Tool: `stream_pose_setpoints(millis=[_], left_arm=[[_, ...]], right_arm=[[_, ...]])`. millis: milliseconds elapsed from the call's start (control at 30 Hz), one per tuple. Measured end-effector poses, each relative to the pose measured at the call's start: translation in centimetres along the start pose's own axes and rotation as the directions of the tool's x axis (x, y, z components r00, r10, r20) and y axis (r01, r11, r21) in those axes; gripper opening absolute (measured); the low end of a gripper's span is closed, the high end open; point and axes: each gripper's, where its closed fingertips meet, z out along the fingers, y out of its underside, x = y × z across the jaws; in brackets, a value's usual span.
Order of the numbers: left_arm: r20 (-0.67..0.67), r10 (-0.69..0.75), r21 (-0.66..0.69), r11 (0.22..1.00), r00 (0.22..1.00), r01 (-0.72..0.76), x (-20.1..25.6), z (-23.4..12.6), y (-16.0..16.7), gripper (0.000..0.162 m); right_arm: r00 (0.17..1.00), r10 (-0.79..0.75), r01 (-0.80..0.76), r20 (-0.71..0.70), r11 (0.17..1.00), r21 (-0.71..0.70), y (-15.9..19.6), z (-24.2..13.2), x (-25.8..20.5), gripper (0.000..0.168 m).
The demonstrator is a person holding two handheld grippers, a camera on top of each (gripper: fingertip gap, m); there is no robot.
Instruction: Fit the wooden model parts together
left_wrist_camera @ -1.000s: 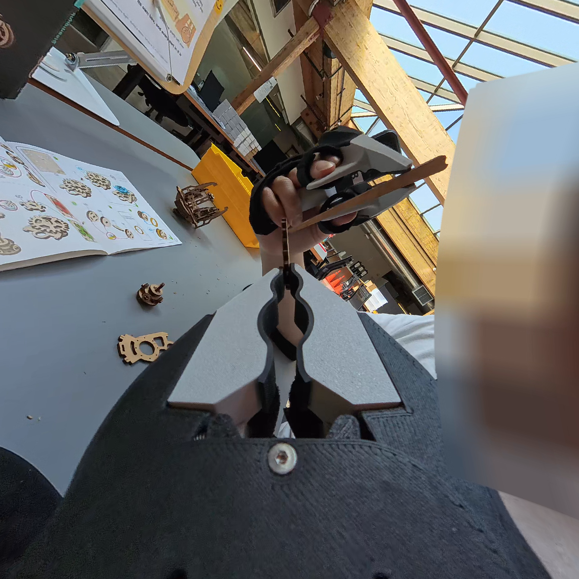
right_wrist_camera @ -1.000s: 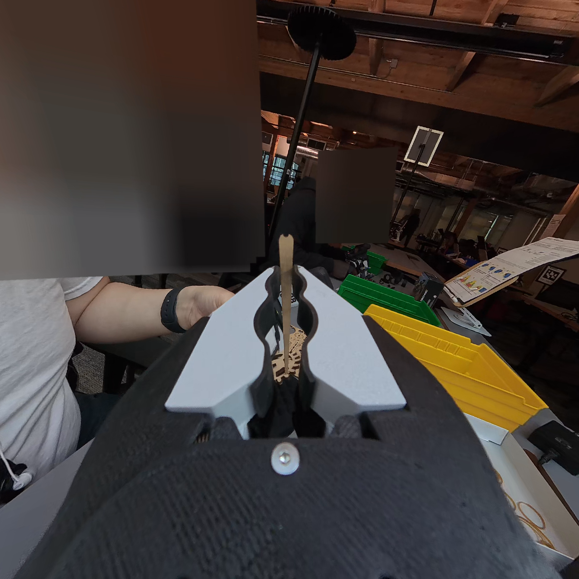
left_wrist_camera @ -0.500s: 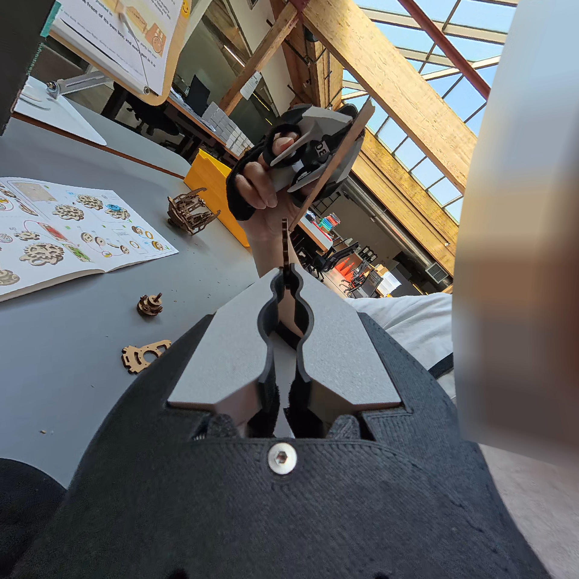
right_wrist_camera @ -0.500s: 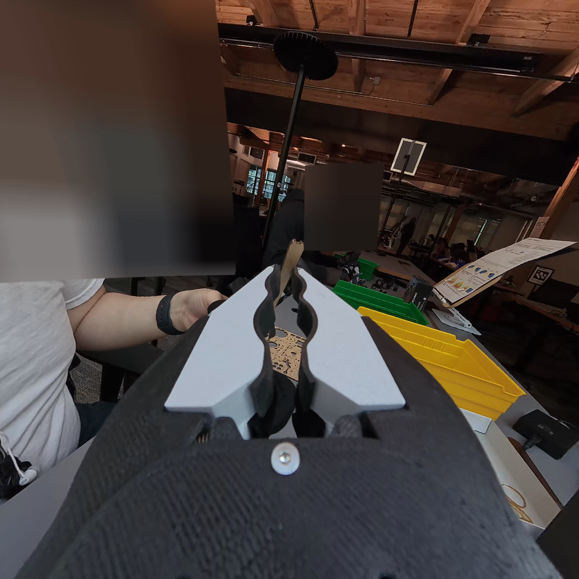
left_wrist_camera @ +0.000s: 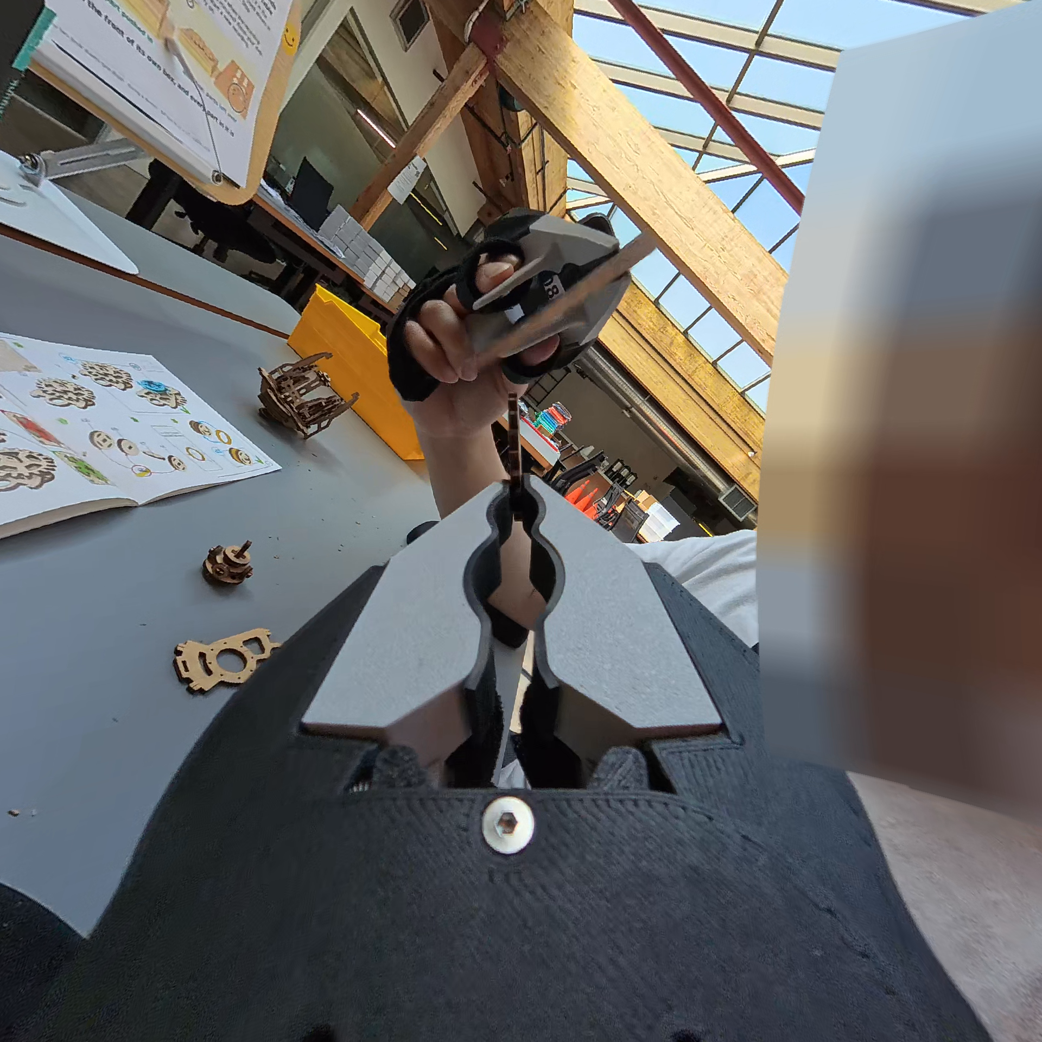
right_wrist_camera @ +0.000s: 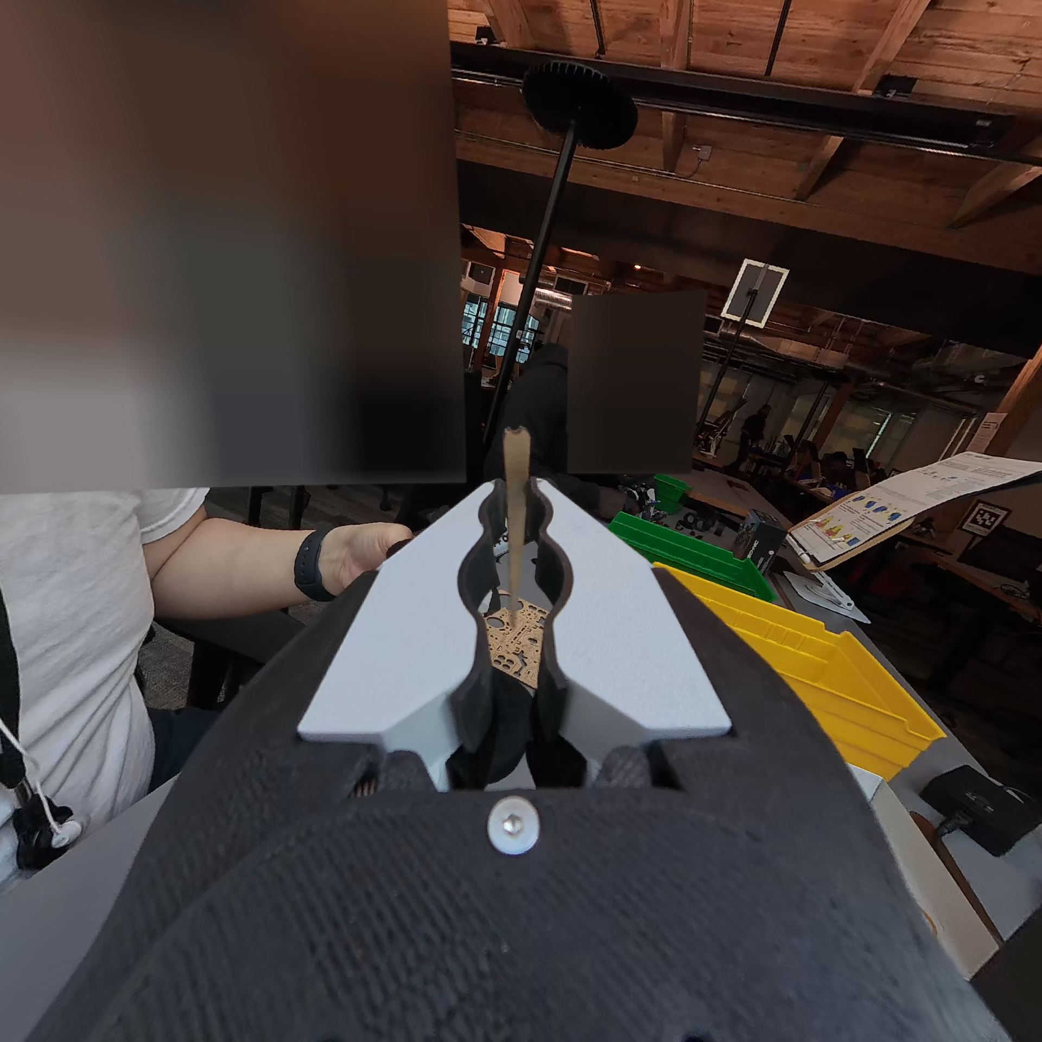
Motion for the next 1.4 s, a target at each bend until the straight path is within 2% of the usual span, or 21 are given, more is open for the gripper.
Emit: stream_pose_setpoints(millis=[133,400,533,733,867,1067,1233,1400], left_arm=[[0.022,0.025,-0.013,1.0,0.999,-0.025,-0.1,0.1,0.0,0.0],[0.026,0.048,-0.037,0.998,0.999,-0.047,0.3,0.8,0.1,0.0],[0.052,0.043,-0.054,0.998,0.998,-0.04,-0.1,0.9,0.3,0.0],[0.078,0.047,-0.021,0.999,0.996,-0.046,-0.4,0.9,-0.1,0.0],[0.135,0.089,0.03,0.995,0.987,-0.094,-0.7,0.6,-1.0,0.0],[0.316,0.23,0.112,0.954,0.921,-0.277,-1.4,0.2,-2.7,0.0],[0.345,0.246,0.195,0.925,0.906,-0.325,-1.1,0.6,-3.6,0.0],[0.37,0.243,0.236,0.909,0.897,-0.343,-1.5,0.9,-4.1,0.0]], right_arm=[[1.0,0.028,-0.029,0.009,0.999,0.04,-0.7,-0.2,0.0,0.005],[0.995,0.008,0.013,0.101,0.978,-0.208,4.4,1.5,-1.8,0.006],[0.992,0.019,0.011,0.125,0.972,-0.234,5.4,2.0,-2.3,0.005],[0.996,0.031,-0.015,0.079,0.979,-0.202,5.4,1.7,-1.5,0.006],[1.0,0.01,-0.015,-0.03,0.985,-0.171,5.1,2.0,-0.2,0.006],[0.974,-0.042,0.009,-0.223,0.989,-0.148,5.0,2.9,1.4,0.006],[0.935,-0.074,0.05,-0.347,0.996,-0.078,4.0,3.0,1.8,0.005],[0.901,-0.202,0.163,-0.383,0.978,-0.131,4.3,2.9,1.5,0.006]])
